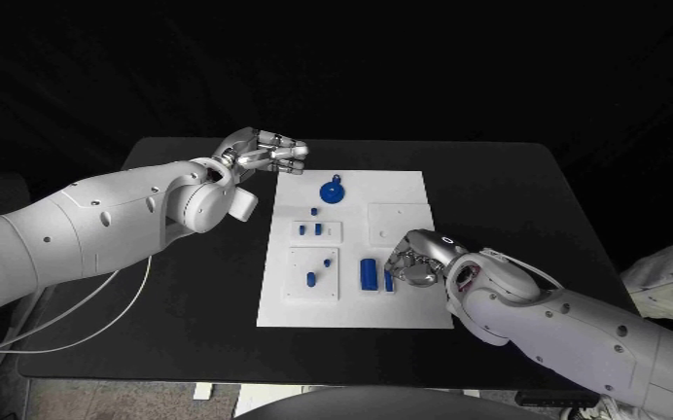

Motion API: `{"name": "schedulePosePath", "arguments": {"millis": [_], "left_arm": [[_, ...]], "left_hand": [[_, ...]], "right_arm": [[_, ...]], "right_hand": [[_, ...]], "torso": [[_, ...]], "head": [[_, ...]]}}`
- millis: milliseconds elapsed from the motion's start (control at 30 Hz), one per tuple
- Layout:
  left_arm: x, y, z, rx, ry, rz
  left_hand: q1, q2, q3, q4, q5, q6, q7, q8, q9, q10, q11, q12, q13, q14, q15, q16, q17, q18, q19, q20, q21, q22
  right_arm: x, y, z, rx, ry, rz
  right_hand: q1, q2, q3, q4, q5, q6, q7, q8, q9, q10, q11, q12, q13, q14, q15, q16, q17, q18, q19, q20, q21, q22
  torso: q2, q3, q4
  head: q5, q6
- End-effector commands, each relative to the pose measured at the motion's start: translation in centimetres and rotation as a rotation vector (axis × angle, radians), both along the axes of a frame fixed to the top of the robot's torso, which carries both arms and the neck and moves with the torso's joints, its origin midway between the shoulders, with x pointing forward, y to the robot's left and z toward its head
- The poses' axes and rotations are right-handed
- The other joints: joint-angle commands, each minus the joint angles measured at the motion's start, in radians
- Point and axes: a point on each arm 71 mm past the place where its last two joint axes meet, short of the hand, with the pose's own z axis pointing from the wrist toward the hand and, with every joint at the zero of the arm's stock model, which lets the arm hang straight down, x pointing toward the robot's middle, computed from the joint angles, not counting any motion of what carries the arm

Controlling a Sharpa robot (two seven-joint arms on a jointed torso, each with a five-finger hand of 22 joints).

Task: Assemble the parts on the task board

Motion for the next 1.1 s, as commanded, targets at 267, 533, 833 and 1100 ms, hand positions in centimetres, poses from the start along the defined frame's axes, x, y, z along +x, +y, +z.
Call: {"name": "schedulePosePath", "arguments": {"millis": [267,533,833,1100], "left_arm": [[0.0,-0.3,0.1,-0.005,-0.005,-0.013],[0.0,-0.3,0.1,-0.005,-0.005,-0.013],[0.2,0.1,0.1,-0.002,-0.012,0.002],[1.0,0.8,0.1,-0.024,-0.024,0.063]], "left_hand": [[-0.005,0.007,-0.003,0.003,-0.001,-0.002,0.004,-0.001,0.001,-0.006,0.002,0.000,0.001,-0.009,0.001,-0.003,0.000,0.004,0.001,0.007,0.006,-0.002],[-0.005,0.010,-0.004,0.002,-0.001,-0.002,0.004,-0.001,0.001,-0.007,0.002,0.000,0.000,-0.010,0.001,-0.003,0.000,0.004,0.001,0.007,0.006,-0.001],[-0.005,0.010,-0.004,0.002,-0.001,-0.002,0.004,-0.001,0.001,-0.007,0.002,0.000,0.000,-0.010,0.001,-0.003,0.000,0.004,0.001,0.007,0.006,-0.001],[0.001,0.012,-0.002,-0.002,0.001,0.003,0.002,0.000,0.001,-0.003,0.000,0.000,0.000,-0.001,-0.002,-0.002,0.001,0.004,0.003,0.005,0.007,-0.001]], "right_arm": [[0.1,0.0,-0.5,-0.052,-0.029,-0.019],[0.2,0.0,-0.2,-0.028,-0.075,-0.051],[0.5,-0.5,0.9,0.171,-0.074,-0.096],[4.5,-2.7,3.5,0.450,-0.028,-0.216]], "right_hand": [[0.006,-0.001,-0.006,-0.004,-0.006,0.006,-0.004,-0.002,-0.001,-0.001,-0.007,0.001,0.000,0.001,0.000,-0.001,0.000,0.013,0.015,-0.001,0.003,0.105],[0.006,-0.007,-0.009,-0.001,-0.013,0.011,-0.006,-0.001,-0.001,0.000,-0.008,-0.001,-0.002,0.001,0.000,-0.002,0.000,0.013,0.016,-0.001,0.001,0.105],[0.001,-0.032,-0.108,0.058,0.017,-0.018,-0.008,-0.002,-0.002,-0.004,-0.008,-0.007,-0.005,-0.001,-0.003,-0.012,-0.008,0.013,0.017,-0.003,-0.014,0.101],[0.019,-0.023,-0.281,0.117,0.083,-0.067,0.002,-0.001,-0.001,-0.048,0.000,-0.082,-0.051,-0.026,0.004,-0.092,-0.063,0.018,-0.005,0.003,-0.148,0.071]], "torso": [[0.000,0.0004,0.0002],[0.000,0.0000,0.0001],[-0.004,-0.0013,-0.0027],[-0.018,-0.0112,-0.0060]], "head": [[-0.001,0.002],[-0.002,0.005],[-0.008,0.028],[-0.029,0.091]]}}
